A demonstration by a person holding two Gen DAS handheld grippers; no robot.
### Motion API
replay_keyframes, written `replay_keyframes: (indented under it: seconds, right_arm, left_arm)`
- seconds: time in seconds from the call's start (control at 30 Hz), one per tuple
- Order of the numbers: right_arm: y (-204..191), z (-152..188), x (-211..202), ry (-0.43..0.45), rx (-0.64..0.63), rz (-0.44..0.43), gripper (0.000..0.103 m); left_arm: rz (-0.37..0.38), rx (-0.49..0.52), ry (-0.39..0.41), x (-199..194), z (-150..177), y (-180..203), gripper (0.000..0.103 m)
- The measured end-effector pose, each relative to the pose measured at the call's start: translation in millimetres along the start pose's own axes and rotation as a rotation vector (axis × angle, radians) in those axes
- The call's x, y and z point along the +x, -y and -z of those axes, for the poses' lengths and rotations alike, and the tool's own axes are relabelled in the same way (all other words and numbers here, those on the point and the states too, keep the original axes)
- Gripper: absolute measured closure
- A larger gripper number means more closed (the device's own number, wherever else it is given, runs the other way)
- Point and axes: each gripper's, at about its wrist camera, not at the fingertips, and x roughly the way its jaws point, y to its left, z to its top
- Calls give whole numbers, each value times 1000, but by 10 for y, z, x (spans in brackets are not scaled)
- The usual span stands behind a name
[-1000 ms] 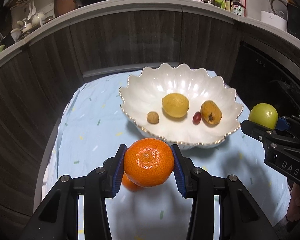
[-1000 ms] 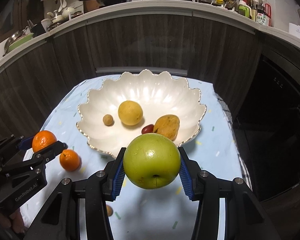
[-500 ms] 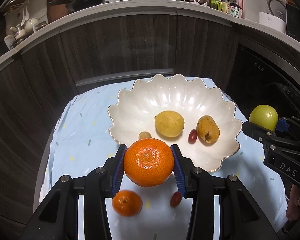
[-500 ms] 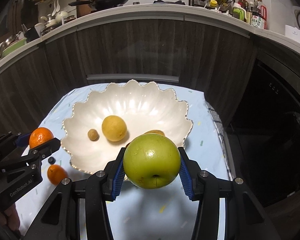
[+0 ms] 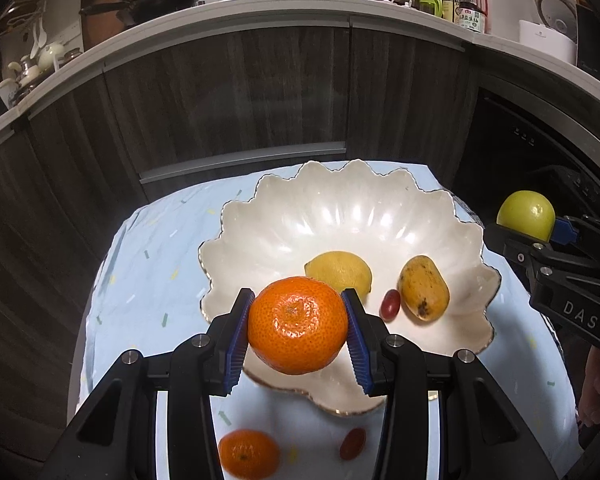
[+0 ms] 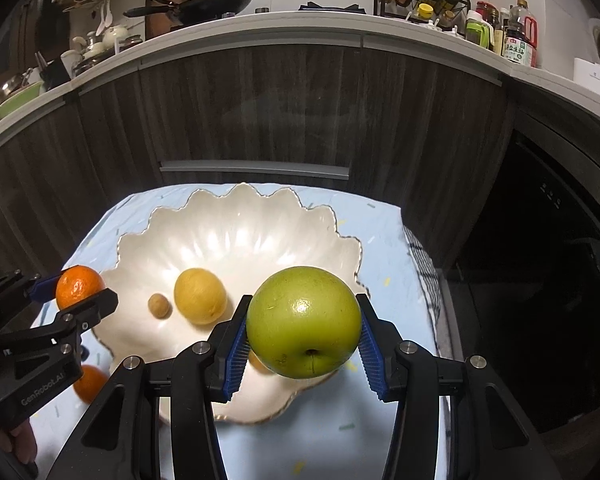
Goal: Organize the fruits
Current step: 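Carry mandarin with left tool while right tool carries green apple over the bowl, then open both tools to drop mandarin and green apple into the bowl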
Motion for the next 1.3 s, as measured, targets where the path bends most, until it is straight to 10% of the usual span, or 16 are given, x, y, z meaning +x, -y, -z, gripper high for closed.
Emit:
replay_keyframes:
  seconds: [0.8,0.93,1.3]
  right_arm:
    - [33,-82,480,-87,21,8,53]
    - [22,-52,484,-92,27,-4,50]
    - [-35,-117,256,-22,15,39,25]
  left_arm:
    - [5,-13,-62,352,-21,-24,58]
    - [-22,-17,-38,295,-2,-35,36]
    - [-53,-35,-3,149,-43,-130,18]
